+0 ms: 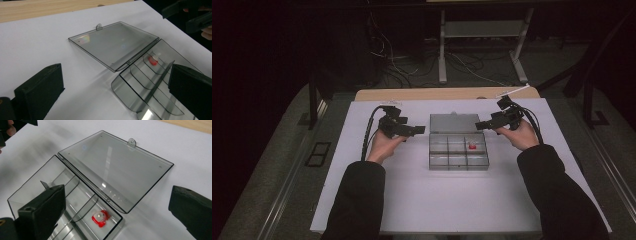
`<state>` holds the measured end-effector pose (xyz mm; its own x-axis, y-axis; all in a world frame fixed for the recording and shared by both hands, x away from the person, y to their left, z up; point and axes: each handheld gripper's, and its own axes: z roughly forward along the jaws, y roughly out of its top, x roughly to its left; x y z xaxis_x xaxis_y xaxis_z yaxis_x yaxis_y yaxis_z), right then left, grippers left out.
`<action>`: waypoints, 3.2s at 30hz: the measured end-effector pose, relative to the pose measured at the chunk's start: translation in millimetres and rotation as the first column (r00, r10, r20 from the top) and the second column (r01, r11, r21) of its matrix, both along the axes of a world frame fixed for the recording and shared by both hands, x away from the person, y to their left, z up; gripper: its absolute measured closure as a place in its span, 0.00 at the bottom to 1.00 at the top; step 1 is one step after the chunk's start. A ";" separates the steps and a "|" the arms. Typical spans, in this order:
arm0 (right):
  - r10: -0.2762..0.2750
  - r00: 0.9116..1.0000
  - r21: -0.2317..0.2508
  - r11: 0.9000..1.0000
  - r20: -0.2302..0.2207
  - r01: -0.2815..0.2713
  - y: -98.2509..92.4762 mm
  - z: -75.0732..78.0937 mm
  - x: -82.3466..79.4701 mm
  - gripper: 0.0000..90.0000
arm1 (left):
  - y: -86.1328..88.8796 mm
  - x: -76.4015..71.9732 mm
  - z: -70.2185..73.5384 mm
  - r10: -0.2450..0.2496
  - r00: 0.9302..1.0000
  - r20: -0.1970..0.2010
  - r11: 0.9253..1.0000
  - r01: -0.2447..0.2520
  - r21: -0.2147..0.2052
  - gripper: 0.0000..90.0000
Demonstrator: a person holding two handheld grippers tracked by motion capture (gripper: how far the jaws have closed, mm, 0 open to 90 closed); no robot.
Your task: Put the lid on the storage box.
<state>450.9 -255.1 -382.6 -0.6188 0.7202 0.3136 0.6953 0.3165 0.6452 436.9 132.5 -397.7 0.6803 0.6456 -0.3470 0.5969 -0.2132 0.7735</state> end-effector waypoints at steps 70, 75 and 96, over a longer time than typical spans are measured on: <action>-0.192 0.970 0.101 0.973 -0.148 0.208 -10.0 -53.6 18.2 0.53 | -38.0 32.5 -64.5 0.110 0.942 -0.317 0.961 -0.182 -0.210 0.53; -0.192 0.968 0.109 0.971 -0.162 0.211 -10.0 -54.2 18.6 0.54 | -38.9 32.6 -65.9 0.103 0.941 -0.322 0.956 -0.183 -0.229 0.58; -0.176 0.975 0.122 0.974 -0.136 0.193 -7.0 -46.8 15.0 0.55 | -32.1 32.1 -54.8 0.085 0.967 -0.238 0.949 -0.151 -0.276 0.81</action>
<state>465.9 -262.1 -429.5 -0.4298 0.7643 0.4808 0.8105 0.0920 0.5784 469.0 100.4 -452.5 0.4902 0.5652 -0.6635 0.7665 0.0827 0.6369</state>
